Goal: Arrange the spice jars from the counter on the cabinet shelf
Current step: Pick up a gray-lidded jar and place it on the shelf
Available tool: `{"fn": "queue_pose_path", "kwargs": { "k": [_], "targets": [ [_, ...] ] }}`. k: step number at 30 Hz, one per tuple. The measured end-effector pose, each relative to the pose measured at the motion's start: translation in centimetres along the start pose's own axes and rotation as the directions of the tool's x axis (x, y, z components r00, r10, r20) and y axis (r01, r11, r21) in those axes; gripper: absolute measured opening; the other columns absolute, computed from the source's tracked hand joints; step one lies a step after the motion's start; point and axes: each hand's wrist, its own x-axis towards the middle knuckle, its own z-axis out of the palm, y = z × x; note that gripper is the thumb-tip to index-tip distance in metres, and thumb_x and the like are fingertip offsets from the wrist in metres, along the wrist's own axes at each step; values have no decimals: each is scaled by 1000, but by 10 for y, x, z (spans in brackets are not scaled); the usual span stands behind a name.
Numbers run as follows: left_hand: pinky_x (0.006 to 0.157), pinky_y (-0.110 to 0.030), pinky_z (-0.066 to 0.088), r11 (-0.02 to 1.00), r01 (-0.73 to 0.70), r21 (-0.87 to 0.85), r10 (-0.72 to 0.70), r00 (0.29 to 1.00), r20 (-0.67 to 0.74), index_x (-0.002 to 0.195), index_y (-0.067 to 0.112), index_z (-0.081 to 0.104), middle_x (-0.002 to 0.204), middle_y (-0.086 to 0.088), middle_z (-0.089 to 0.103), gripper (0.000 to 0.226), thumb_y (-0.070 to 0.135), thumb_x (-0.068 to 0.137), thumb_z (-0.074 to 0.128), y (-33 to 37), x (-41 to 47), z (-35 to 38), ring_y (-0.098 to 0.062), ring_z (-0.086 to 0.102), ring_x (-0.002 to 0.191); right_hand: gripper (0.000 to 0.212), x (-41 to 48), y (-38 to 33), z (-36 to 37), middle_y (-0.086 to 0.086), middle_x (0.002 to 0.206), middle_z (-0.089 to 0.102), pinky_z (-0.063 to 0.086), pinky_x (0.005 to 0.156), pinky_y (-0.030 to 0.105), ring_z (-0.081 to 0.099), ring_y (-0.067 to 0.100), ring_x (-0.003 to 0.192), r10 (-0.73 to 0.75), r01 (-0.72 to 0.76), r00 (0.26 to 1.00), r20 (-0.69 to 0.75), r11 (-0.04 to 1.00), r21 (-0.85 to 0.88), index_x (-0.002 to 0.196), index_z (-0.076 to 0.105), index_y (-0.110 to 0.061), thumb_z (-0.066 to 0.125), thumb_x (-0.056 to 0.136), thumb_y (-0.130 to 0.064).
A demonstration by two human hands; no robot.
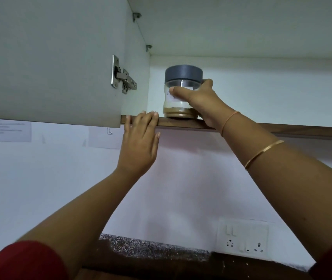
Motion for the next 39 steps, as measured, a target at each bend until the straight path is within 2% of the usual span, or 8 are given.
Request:
{"fn": "queue_pose_path", "kwargs": {
  "k": [5, 9, 16, 23, 33, 35, 37, 39],
  "targets": [
    [112, -51, 23, 997, -58, 59, 63, 994, -87, 134, -2, 46, 137, -21, 48, 53, 32, 93, 43, -2, -4, 15, -38, 39, 132, 66, 22, -4, 4, 0, 106, 59, 45, 67, 29, 58, 14, 92, 145, -137, 987, 70, 984, -111, 124, 42, -16, 79, 71, -29],
    [112, -50, 23, 993, -69, 92, 83, 984, -157, 133, -3, 46, 136, -23, 48, 55, 34, 92, 46, -3, -3, 25, -39, 39, 131, 49, 38, 0, 18, 8, 119, 63, 48, 83, 34, 59, 24, 108, 195, -173, 975, 110, 968, -183, 119, 57, -17, 75, 75, -22],
    [113, -46, 20, 987, -111, 119, 138, 959, -249, 134, 5, 33, 134, -23, 50, 52, 32, 91, 47, -12, -2, 39, -34, 32, 132, 57, 61, 4, 51, 10, 128, 54, 43, 87, 35, 52, 28, 114, 259, -212, 953, 159, 941, -265, 127, 51, -13, 76, 77, -21],
    [112, -46, 21, 987, -102, 126, 137, 941, -310, 133, 6, 34, 132, -22, 52, 51, 31, 90, 48, -15, -1, 51, -32, 32, 132, 63, 78, 2, 78, 13, 141, 44, 39, 108, 38, 45, 29, 129, 241, -133, 954, 180, 875, -465, 138, 40, -7, 68, 86, -29],
    [113, -46, 22, 990, -93, 102, 117, 956, -269, 135, 6, 35, 136, -20, 50, 53, 29, 90, 50, -13, -2, 42, -31, 31, 134, 67, 69, 6, 84, 12, 139, 47, 37, 109, 35, 45, 27, 128, 228, -91, 952, 204, 847, -523, 137, 42, -5, 65, 86, -42],
    [112, -48, 25, 994, -80, 76, 96, 966, -238, 136, 4, 41, 137, -20, 49, 53, 28, 90, 51, -9, -4, 36, -33, 34, 134, 55, 60, 3, 81, 12, 137, 48, 37, 107, 34, 46, 27, 126, 289, -112, 931, 225, 810, -575, 132, 46, -6, 60, 90, -39],
    [113, -49, 25, 998, -54, 31, 59, 979, -195, 134, 1, 46, 139, -19, 48, 54, 29, 89, 51, -5, -5, 28, -34, 36, 134, 33, 53, -1, 78, 11, 122, 51, 40, 94, 30, 50, 25, 112, 303, -111, 931, 204, 767, -632, 120, 53, -6, 53, 95, -27],
    [114, -48, 23, 1000, -24, -14, 22, 990, -142, 134, 1, 47, 140, -18, 47, 55, 29, 87, 49, 0, -6, 19, -34, 36, 135, 17, 41, -6, 76, 11, 105, 48, 38, 78, 29, 47, 23, 92, 311, -138, 941, 135, 716, -685, 85, 54, -7, 46, 96, -15]
  ]
}}
